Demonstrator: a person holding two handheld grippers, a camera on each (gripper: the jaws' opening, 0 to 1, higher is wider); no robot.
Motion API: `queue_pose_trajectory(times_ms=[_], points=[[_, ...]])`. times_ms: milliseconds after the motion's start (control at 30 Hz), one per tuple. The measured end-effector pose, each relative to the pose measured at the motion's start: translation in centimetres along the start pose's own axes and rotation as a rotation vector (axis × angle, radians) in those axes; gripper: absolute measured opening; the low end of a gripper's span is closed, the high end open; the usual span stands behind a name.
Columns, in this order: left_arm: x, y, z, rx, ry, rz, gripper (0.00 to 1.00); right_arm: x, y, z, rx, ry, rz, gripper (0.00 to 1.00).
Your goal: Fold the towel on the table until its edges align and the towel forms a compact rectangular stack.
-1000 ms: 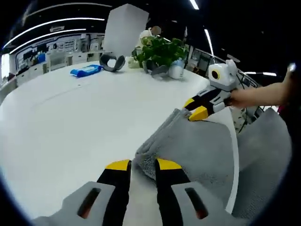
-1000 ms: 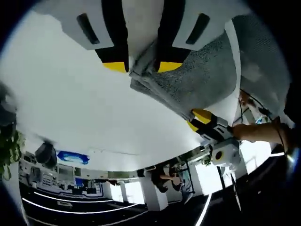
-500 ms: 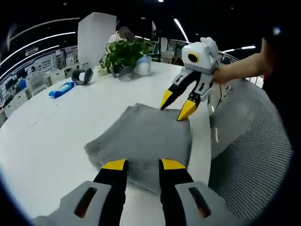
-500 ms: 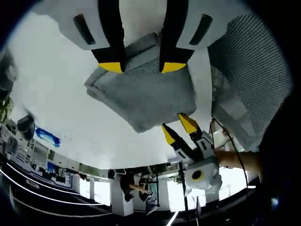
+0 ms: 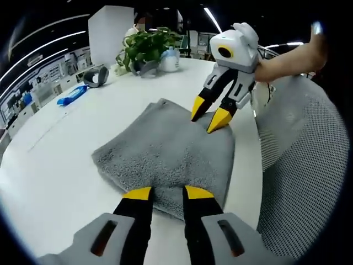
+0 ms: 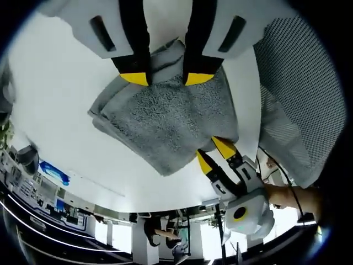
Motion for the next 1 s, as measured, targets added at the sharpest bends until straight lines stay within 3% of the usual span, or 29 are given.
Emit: queue_pose_trajectory(times_ms=[300, 500, 667, 900, 1000], points=[[1.2, 4.7, -2.8, -0.016, 0.019, 0.03, 0.2, 1.5, -5.1, -2.5, -0.023, 0.014, 0.007, 0.2], [2.0, 7.8, -4.8, -0.003, 0.041, -0.019, 0.19, 2.5, -8.4, -4.3, -0.065, 0.046, 0.048, 0.19], [2.5, 10.2, -5.8, 0.019, 0.038, -0.006, 0.19, 2.9, -10.4, -5.1, -0.088, 0.014, 0.046, 0.2], [2.7, 10.8, -6.1, 0.048, 0.02, 0.005, 0.19, 3.3, -11.0, -5.3, -0.115, -0.02, 0.019, 0.2], [3.1, 10.5, -5.3, 0.047, -0.018, -0.012, 0.2, 3.6, -10.8, -4.6, -0.14, -0.103, -0.099, 0.21]])
Point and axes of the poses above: the point that each gripper's makers call its tool centre point, and the gripper's own axes: z roughly backward along the fingers, y roughly to its left, x roughly out of its top, the point moved 3 cm from there along z, roughly backward along the fingers, and after that the axes turned 14 degrees about -y, right-handed, at the moved point
